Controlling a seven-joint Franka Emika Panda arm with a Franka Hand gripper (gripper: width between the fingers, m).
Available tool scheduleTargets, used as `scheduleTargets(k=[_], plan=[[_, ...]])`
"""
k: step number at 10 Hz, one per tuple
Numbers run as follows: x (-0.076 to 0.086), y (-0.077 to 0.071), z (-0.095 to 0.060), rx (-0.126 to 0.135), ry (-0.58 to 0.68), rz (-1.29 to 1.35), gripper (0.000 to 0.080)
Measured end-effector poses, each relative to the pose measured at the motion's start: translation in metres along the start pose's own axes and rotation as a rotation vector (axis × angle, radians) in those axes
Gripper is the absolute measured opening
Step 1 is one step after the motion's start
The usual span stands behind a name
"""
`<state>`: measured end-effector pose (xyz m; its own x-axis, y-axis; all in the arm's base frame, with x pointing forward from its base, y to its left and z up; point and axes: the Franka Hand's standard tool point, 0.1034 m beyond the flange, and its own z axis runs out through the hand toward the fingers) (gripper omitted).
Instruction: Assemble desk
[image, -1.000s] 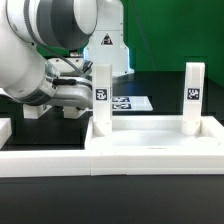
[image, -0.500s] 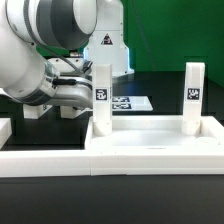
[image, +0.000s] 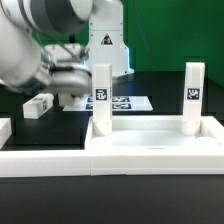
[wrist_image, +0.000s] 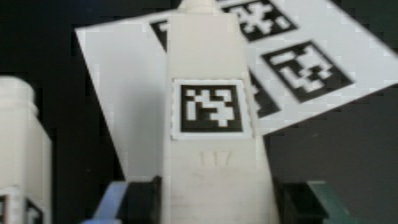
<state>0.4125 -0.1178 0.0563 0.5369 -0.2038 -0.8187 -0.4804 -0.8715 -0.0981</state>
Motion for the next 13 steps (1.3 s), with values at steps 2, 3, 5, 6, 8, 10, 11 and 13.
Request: scheduleTargets(k=[2,3,5,6,8,10,11,13], plan=[[-0.035,-0.016,-0.017,0.012,0.044,-0.024,0.0287],[-0.057,-0.031,-0.02,0.014,0.05,-0.006,0.0287],[-0.081,-0.072,-0.043,-0.004,0.167,0.003,0.0287],[-0.091,-0.087,-0.053,-0.006,0.222,-0.007,0.0287],[-0.079,-0.093,-0.06,-0.005,0.349,-0.025,0.0287],[-0.079,-0.098,-0.062,0.009,0.473,-0.045,0.0287],[-0.076,-0.105,-0.066,0.015,0.552,-0.046,0.0287],[-0.075,-0.136,-0.09,0.017,0.67,-0.044,0.0287]])
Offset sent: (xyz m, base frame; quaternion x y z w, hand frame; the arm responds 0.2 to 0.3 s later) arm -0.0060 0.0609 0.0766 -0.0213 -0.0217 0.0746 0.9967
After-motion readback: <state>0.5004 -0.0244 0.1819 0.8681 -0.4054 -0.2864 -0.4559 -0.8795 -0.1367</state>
